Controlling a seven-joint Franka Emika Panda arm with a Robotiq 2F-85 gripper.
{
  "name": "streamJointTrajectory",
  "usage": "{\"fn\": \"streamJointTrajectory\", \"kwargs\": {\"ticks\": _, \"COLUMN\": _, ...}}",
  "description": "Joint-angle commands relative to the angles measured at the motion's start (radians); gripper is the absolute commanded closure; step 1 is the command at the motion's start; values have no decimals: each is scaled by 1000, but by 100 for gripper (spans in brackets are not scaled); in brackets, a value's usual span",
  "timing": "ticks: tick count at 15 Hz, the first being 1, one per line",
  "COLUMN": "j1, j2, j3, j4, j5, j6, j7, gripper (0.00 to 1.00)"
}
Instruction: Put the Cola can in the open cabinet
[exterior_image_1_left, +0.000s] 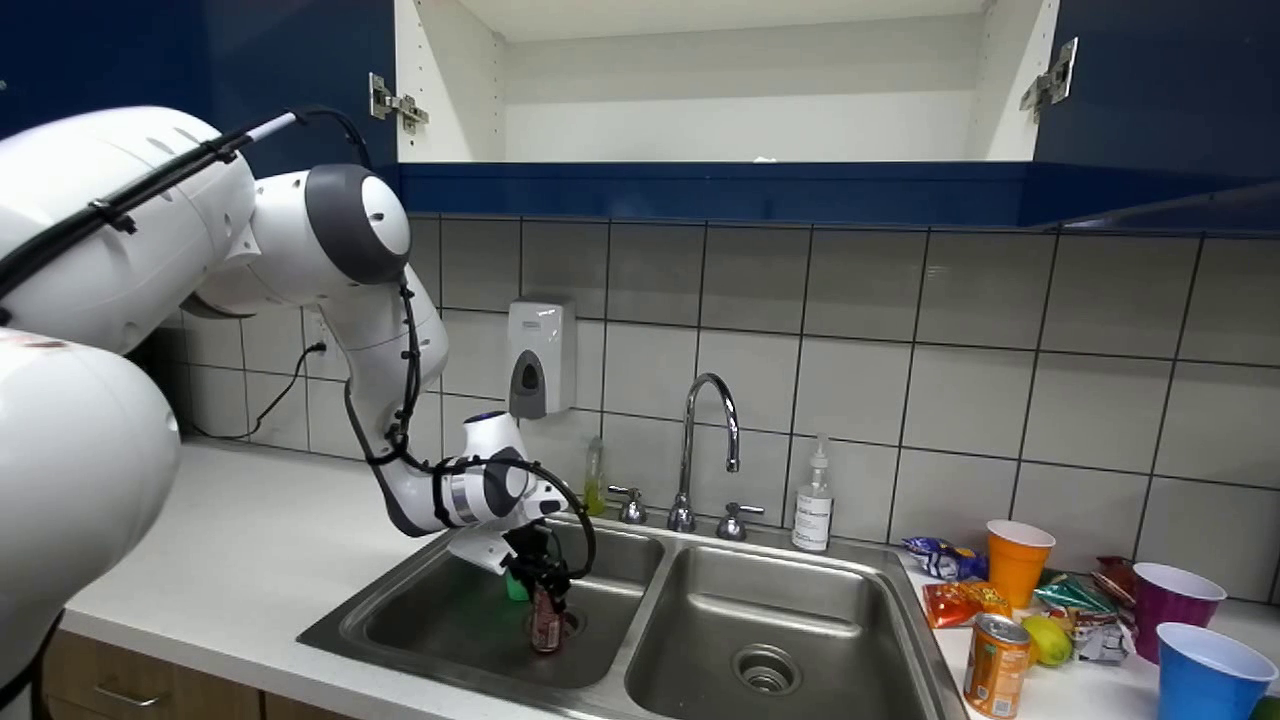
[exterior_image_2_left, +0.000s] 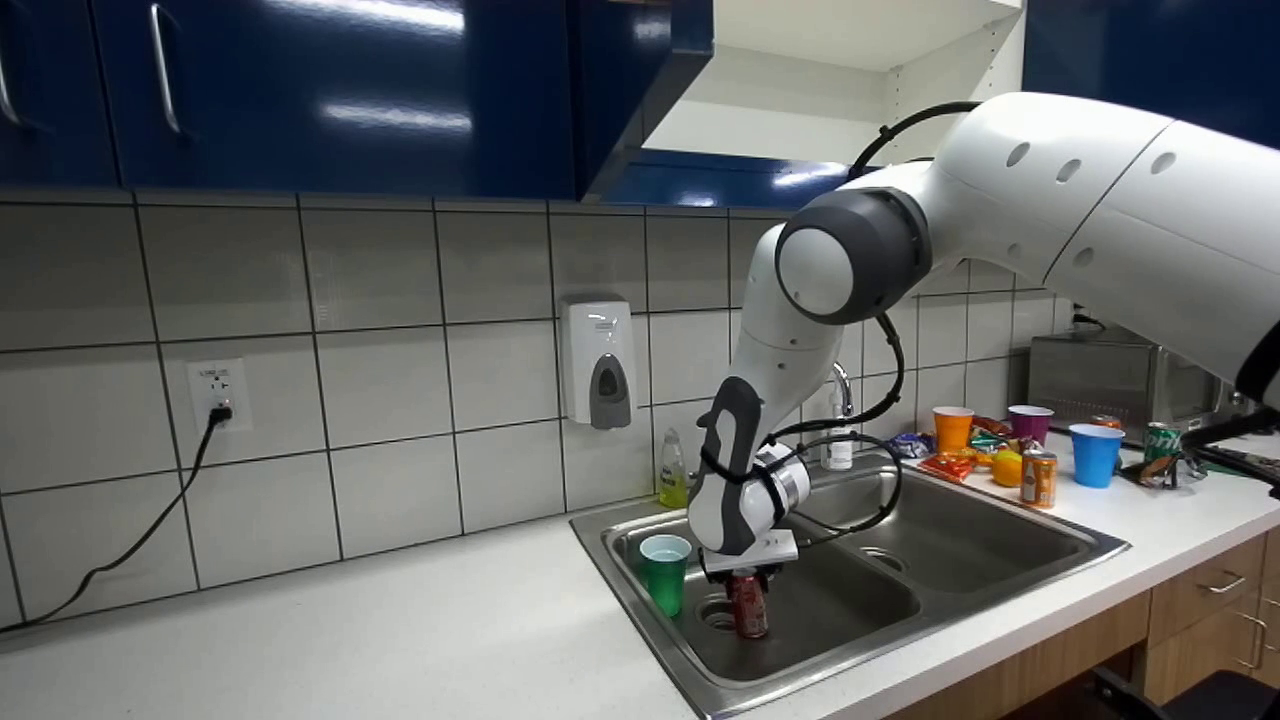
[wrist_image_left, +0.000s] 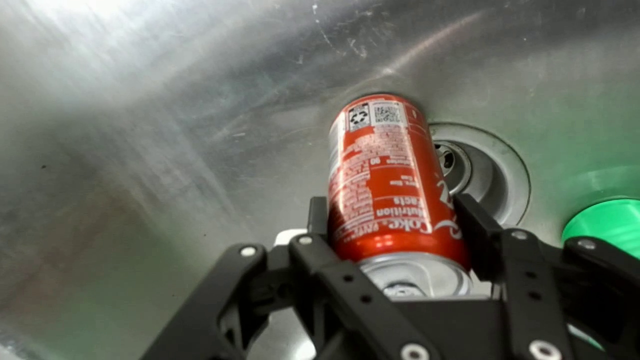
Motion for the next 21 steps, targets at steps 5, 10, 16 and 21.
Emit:
{"fn": "streamJointTrajectory", "kwargs": {"ticks": 5, "j1": 13, "j2": -7, "j3": -12, "j4": 7, "j5": 23, "j6": -36, "j7": 23, "gripper": 62}}
{"fn": "streamJointTrajectory", "kwargs": {"ticks": 10, "j1": 29, "j2": -60, "j3": -17, "j4": -36, "j5": 22, "j6": -56, "j7": 20, "gripper": 62}}
{"fn": "streamJointTrajectory", "kwargs": {"ticks": 16, "j1": 74, "j2": -132, "j3": -54, "j4": -90, "j5": 3, "j6": -80, "j7": 39, "gripper": 62}}
{"fn": "streamJointTrajectory", "kwargs": {"ticks": 21, "j1": 122, "j2": -237, "j3": -92, "j4": -162, "j5": -30, "j6": -114, "j7": 47, "gripper": 62}}
